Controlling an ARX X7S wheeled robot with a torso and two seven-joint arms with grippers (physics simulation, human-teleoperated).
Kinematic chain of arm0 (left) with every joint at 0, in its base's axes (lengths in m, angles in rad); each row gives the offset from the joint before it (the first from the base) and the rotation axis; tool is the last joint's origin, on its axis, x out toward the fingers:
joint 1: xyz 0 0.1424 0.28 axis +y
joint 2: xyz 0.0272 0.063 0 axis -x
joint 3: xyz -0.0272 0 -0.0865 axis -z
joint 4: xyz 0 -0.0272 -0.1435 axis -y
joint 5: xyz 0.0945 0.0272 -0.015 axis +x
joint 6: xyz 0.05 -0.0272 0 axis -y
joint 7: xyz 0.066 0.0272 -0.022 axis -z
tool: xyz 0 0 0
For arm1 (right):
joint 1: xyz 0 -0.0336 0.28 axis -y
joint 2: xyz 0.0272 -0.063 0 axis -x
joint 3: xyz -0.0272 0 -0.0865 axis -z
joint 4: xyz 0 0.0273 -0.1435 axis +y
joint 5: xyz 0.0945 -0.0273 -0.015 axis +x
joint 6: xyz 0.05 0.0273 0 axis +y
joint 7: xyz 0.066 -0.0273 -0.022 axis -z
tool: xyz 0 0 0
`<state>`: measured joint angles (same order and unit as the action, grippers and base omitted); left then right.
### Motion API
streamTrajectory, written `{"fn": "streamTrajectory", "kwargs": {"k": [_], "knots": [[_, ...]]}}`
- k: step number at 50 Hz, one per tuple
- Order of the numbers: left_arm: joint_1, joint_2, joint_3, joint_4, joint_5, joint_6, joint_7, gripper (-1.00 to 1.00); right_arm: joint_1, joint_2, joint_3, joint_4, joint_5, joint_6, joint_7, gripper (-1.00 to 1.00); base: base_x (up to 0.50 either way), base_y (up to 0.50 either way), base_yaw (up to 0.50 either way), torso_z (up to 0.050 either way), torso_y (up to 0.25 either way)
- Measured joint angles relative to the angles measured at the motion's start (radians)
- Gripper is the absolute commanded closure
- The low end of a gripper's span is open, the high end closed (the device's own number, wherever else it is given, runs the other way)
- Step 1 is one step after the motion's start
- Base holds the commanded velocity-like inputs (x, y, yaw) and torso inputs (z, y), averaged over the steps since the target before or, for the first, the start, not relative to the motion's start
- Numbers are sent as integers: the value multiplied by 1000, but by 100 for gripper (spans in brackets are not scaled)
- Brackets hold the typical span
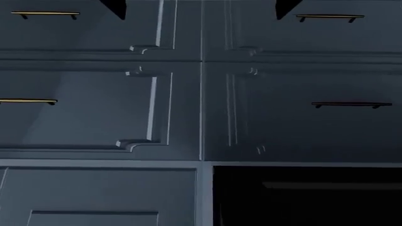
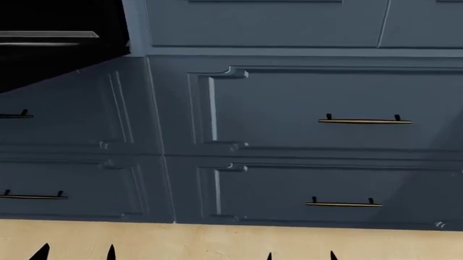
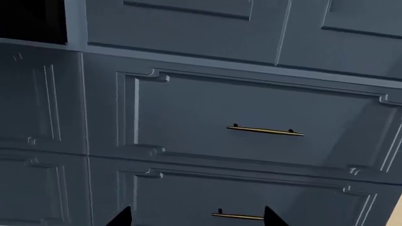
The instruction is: Close the oven door
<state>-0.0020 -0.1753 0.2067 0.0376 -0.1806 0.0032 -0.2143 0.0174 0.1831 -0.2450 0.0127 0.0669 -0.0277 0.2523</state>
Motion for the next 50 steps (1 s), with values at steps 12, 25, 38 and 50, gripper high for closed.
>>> {"fn": "streamTrajectory", "kwargs": {"k": [12, 25, 38, 50], "knots": [[-1, -5, 4, 0, -7, 3, -8, -100, 1, 4, -8, 1, 4, -4, 4, -100, 0, 466, 0, 0, 0], [-2, -11, 9, 1, -16, 10, -13, -100, 2, 10, -15, 0, 12, -3, 8, -100, 0, 465, 0, 0, 0], [-4, -15, 14, -2, -22, 15, -19, -100, 3, 15, -22, -2, 18, -4, 12, -100, 0, 465, 0, 0, 0], [-3, -21, 19, 0, -29, 18, -23, -100, 4, 20, -30, -3, 19, -3, 18, -100, 0, 465, 0, 0, 0]]}}
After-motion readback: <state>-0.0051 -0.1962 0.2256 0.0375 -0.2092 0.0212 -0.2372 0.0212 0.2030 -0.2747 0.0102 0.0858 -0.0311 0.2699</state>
